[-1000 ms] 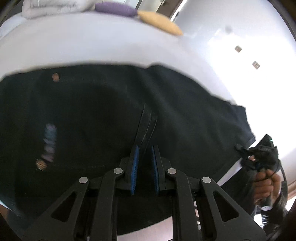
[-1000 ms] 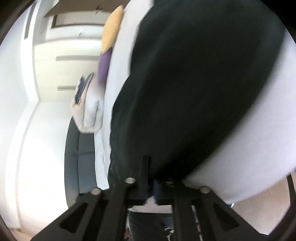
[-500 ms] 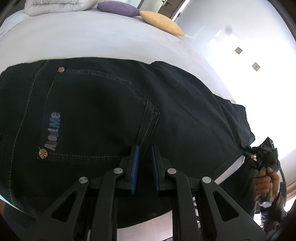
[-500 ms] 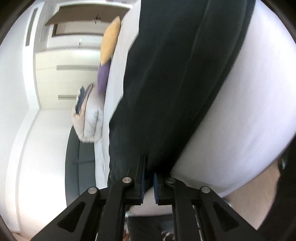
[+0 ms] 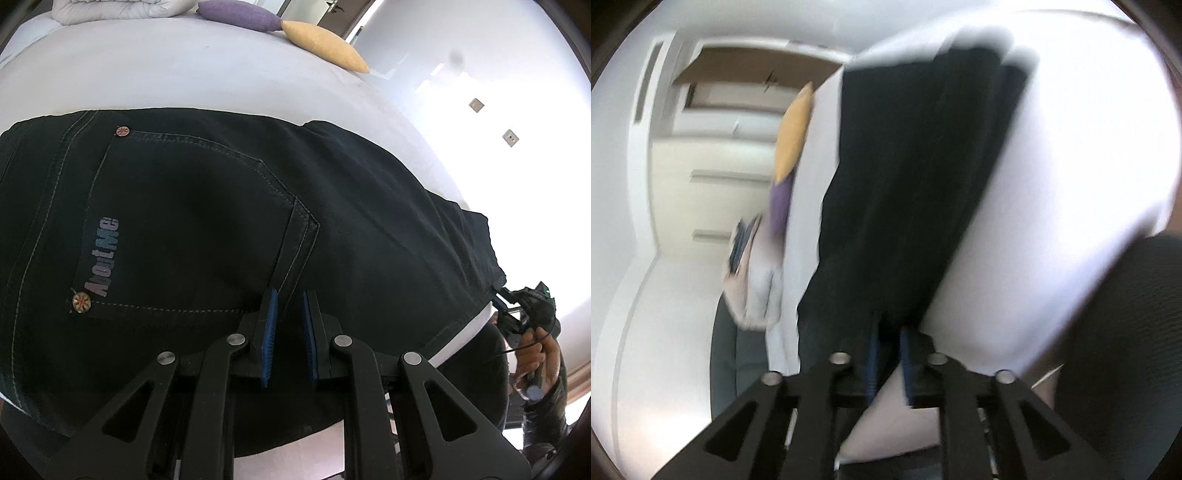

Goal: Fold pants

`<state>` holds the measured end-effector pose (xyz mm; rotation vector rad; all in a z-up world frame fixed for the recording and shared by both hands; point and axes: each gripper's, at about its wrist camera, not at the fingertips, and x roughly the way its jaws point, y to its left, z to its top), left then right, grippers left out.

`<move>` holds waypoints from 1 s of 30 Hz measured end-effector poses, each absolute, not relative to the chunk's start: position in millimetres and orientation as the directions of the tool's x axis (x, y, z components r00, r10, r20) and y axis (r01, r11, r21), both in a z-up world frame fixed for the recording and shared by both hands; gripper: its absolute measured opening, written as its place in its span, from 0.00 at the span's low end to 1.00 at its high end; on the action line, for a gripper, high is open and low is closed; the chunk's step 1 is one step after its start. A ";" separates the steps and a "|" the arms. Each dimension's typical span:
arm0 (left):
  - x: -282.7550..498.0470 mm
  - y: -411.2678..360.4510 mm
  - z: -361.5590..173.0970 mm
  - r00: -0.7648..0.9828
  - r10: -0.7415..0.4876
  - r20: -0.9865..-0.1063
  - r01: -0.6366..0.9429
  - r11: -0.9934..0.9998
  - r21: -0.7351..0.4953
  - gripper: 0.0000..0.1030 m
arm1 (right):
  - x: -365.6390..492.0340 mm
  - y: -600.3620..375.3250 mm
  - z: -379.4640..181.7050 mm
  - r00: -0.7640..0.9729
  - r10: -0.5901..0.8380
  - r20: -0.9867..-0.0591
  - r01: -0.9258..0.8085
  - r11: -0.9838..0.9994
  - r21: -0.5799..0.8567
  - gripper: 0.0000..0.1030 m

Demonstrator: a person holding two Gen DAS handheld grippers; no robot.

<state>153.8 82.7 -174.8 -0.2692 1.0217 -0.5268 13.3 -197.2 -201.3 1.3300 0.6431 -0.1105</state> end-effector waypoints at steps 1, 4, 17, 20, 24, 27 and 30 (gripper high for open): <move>152.5 83.5 -172.7 0.415 -0.531 -0.739 0.288 0.847 -0.447 0.13 | 3.3 -207.1 -192.8 0.823 0.219 -0.524 0.465 0.270 0.843 0.25; 150.8 84.4 -163.1 0.430 -0.538 -0.725 0.296 0.843 -0.450 0.13 | -9.6 -221.7 -158.2 0.840 0.085 -0.536 0.474 0.365 0.801 0.25; 211.8 2.1 -139.4 0.361 -0.610 -0.705 0.423 0.781 -0.460 0.13 | 200.4 -74.5 -174.7 0.588 0.673 -0.448 0.140 0.460 0.877 0.07; 234.2 -7.5 -149.7 0.338 -0.587 -0.736 0.417 0.794 -0.442 0.13 | 224.1 -60.2 -201.0 0.547 0.667 -0.506 0.201 0.482 0.853 0.00; 250.1 5.6 -177.4 0.319 -0.558 -0.766 0.358 0.819 -0.448 0.13 | 228.0 -104.8 -205.3 0.632 0.588 -0.504 0.233 0.477 0.848 0.00; 253.8 20.1 -185.9 0.317 -0.611 -0.725 0.328 0.788 -0.521 0.13 | 222.3 -163.2 -203.5 0.716 0.477 -0.510 0.284 0.469 0.836 0.00; 251.9 19.4 -187.6 0.323 -0.612 -0.722 0.342 0.787 -0.514 0.13 | 204.8 -227.0 -199.4 0.801 0.331 -0.499 0.347 0.422 0.838 0.00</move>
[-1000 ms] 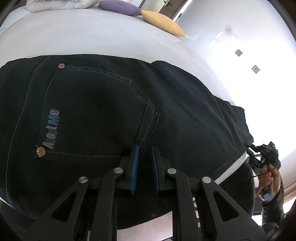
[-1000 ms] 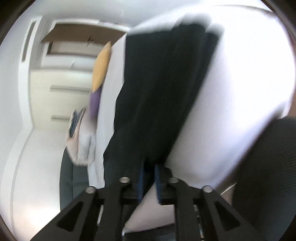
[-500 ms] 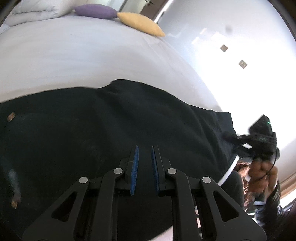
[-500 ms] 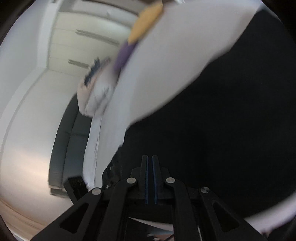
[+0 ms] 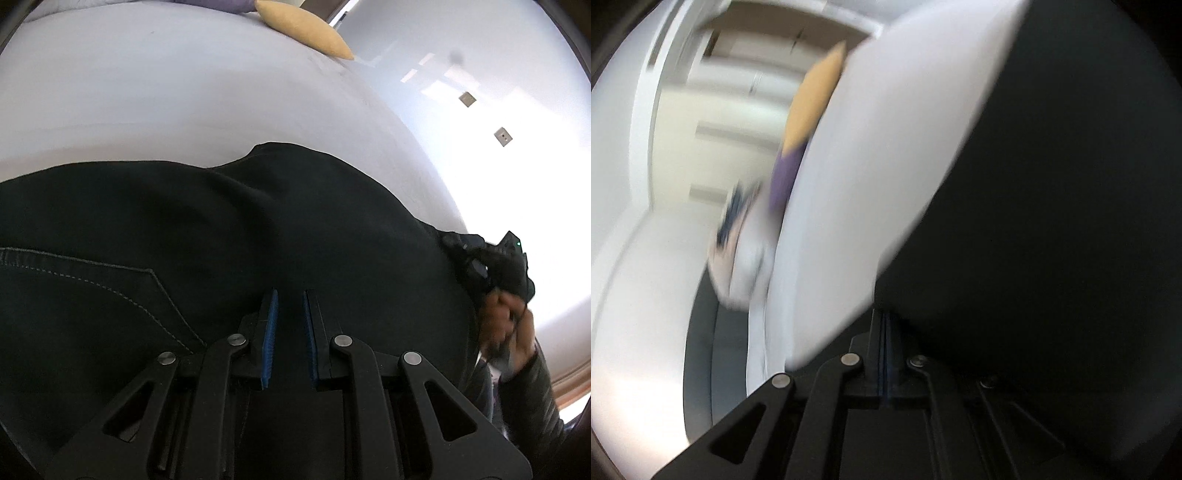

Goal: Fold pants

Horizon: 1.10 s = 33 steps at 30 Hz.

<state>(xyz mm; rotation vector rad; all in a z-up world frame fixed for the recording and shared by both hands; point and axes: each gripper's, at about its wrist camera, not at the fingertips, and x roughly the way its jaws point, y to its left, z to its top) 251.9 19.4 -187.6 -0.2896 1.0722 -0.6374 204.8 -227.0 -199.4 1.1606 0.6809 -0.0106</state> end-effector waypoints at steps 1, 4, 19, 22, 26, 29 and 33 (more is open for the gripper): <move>252.1 20.8 -188.5 0.324 -0.618 -0.716 0.342 0.783 -0.520 0.13 | 198.6 -240.7 -197.3 0.815 0.287 -0.503 0.363 0.423 0.830 0.00; 248.3 32.1 -189.8 0.336 -0.630 -0.701 0.332 0.775 -0.537 0.13 | 168.4 -284.7 -186.3 0.848 0.125 -0.514 0.430 0.403 0.808 0.00; 215.3 -61.1 -174.3 0.211 -0.662 -0.719 0.536 0.694 -0.481 0.13 | 176.6 -72.9 -207.4 0.628 0.589 -0.508 0.189 0.518 0.834 0.00; 219.7 -17.3 -180.3 0.229 -0.701 -0.676 0.481 0.685 -0.547 0.13 | 167.4 -99.7 -208.0 0.680 0.548 -0.488 0.192 0.510 0.839 0.00; 229.1 52.7 -184.5 0.286 -0.688 -0.667 0.430 0.714 -0.553 0.13 | 133.8 -160.9 -213.3 0.768 0.427 -0.478 0.275 0.453 0.848 0.00; 243.4 113.1 -190.8 0.345 -0.664 -0.664 0.366 0.746 -0.556 0.13 | 121.3 -196.0 -209.2 0.809 0.330 -0.487 0.322 0.444 0.836 0.00; 247.4 181.1 -192.8 0.417 -0.638 -0.647 0.335 0.770 -0.544 0.13 | 104.5 -229.0 -209.8 0.832 0.244 -0.499 0.368 0.430 0.824 0.00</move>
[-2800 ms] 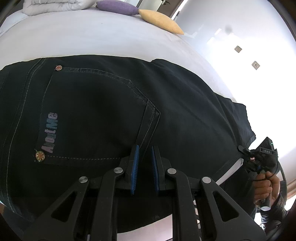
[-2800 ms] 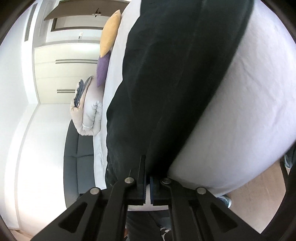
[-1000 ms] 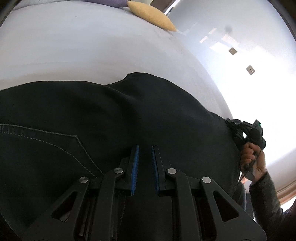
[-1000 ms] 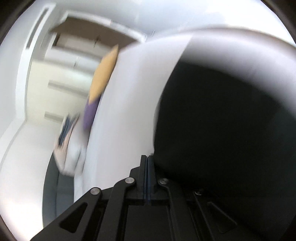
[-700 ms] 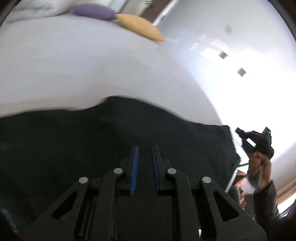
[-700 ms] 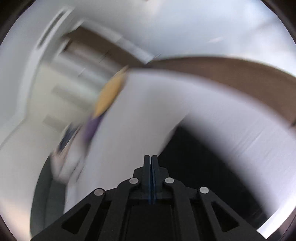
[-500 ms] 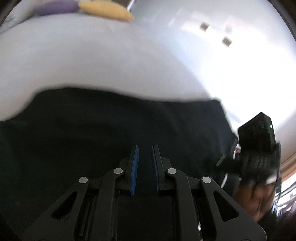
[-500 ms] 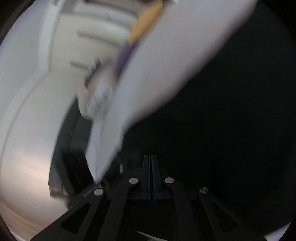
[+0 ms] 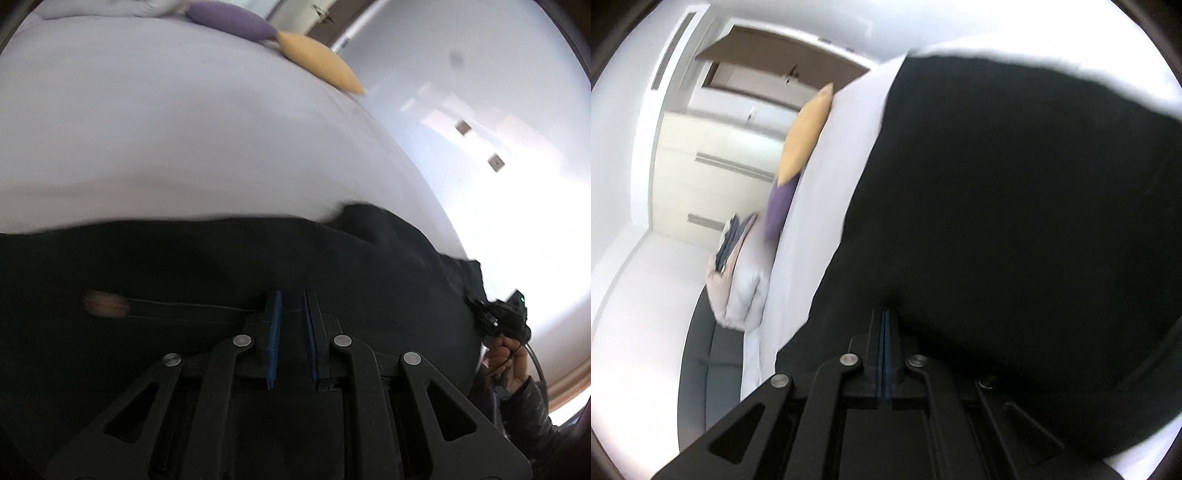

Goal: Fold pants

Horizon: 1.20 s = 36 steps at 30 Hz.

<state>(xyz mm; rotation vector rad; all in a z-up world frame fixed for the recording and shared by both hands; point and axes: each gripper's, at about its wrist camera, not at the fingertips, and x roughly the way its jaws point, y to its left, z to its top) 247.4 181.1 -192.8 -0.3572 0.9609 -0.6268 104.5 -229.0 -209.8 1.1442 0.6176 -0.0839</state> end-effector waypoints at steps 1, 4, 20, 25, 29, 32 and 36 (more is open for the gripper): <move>256.9 201.7 -191.8 0.430 -0.636 -0.641 0.333 0.771 -0.542 0.13 | 100.1 -235.6 -207.9 0.833 0.224 -0.506 0.379 0.435 0.817 0.00; 255.5 228.3 -183.8 0.515 -0.533 -0.671 0.278 0.845 -0.458 0.13 | 84.7 -251.3 -201.9 0.852 0.139 -0.505 0.418 0.402 0.815 0.00; 190.3 147.9 -155.7 0.632 -0.316 -0.708 0.234 0.948 -0.215 0.13 | 137.8 -111.6 -174.4 0.674 0.505 -0.539 0.183 0.592 0.784 0.04; 196.7 173.5 -155.9 0.592 -0.343 -0.729 0.264 0.938 -0.227 0.13 | 159.2 -58.8 -173.9 0.564 0.597 -0.571 0.097 0.638 0.764 0.04; 209.6 186.7 -165.9 0.502 -0.345 -0.793 0.306 0.928 -0.210 0.13 | 176.5 -29.9 -172.2 0.528 0.608 -0.593 0.069 0.665 0.743 0.04; 224.5 195.1 -175.0 0.461 -0.387 -0.799 0.282 0.917 -0.282 0.13 | 178.3 -35.6 -179.1 0.521 0.594 -0.613 0.097 0.673 0.734 0.04; 243.2 191.6 -178.9 0.453 -0.372 -0.810 0.274 0.923 -0.270 0.12 | 168.4 -49.3 -186.0 0.530 0.584 -0.615 0.120 0.666 0.736 0.02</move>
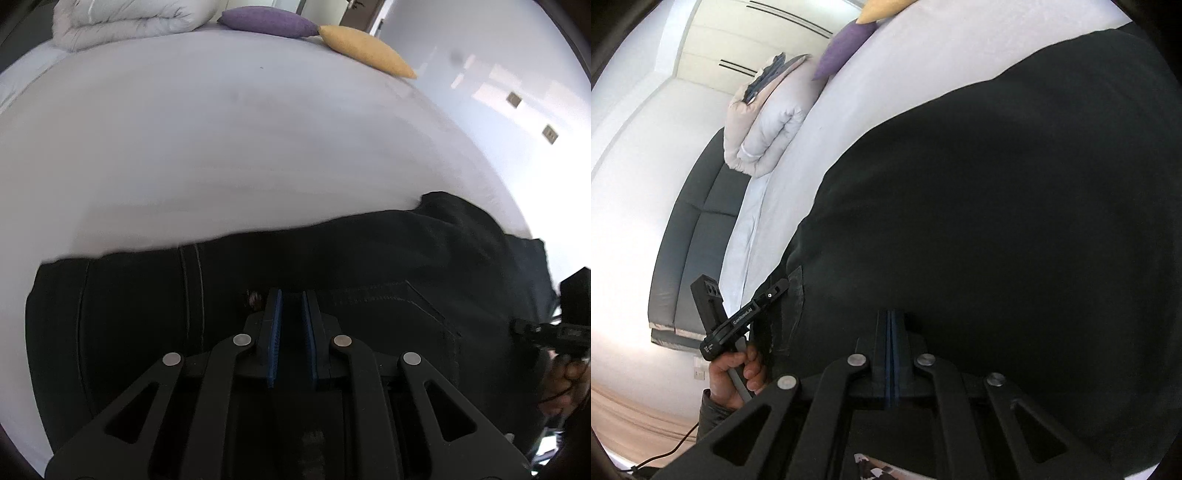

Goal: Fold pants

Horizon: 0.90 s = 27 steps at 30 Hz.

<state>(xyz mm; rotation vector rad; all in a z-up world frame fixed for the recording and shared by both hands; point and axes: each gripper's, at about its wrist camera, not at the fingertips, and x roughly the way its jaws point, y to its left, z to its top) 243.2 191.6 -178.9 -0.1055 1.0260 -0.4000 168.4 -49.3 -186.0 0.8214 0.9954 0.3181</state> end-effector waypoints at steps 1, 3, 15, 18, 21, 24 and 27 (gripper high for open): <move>246.9 190.5 -176.7 0.452 -0.368 -0.813 0.270 0.925 -0.269 0.12 | 169.2 -51.0 -185.9 0.534 0.578 -0.617 0.121 0.670 0.733 0.02; 259.7 188.9 -176.2 0.447 -0.360 -0.819 0.260 0.928 -0.267 0.12 | 166.1 -55.5 -187.0 0.544 0.568 -0.617 0.129 0.670 0.731 0.02; 291.1 176.3 -184.1 0.507 -0.259 -0.822 0.213 0.962 -0.172 0.11 | 125.8 -75.9 -192.5 0.591 0.534 -0.604 0.173 0.648 0.742 0.01; 263.4 153.4 -159.3 0.547 -0.164 -0.821 0.196 0.978 -0.065 0.11 | 118.2 -79.7 -185.7 0.603 0.529 -0.597 0.166 0.650 0.742 0.04; 231.3 135.2 -136.5 0.569 -0.263 -0.779 0.247 0.958 -0.143 0.11 | 118.6 -77.8 -173.9 0.613 0.538 -0.578 0.127 0.655 0.745 0.04; 227.8 111.3 -150.2 0.501 -0.327 -0.802 0.311 0.932 -0.186 0.11 | 120.9 -71.3 -169.7 0.604 0.552 -0.575 0.102 0.662 0.742 0.04; 247.1 110.3 -173.6 0.436 -0.337 -0.834 0.313 0.926 -0.211 0.11 | 119.1 -69.3 -177.5 0.588 0.560 -0.583 0.110 0.659 0.744 0.04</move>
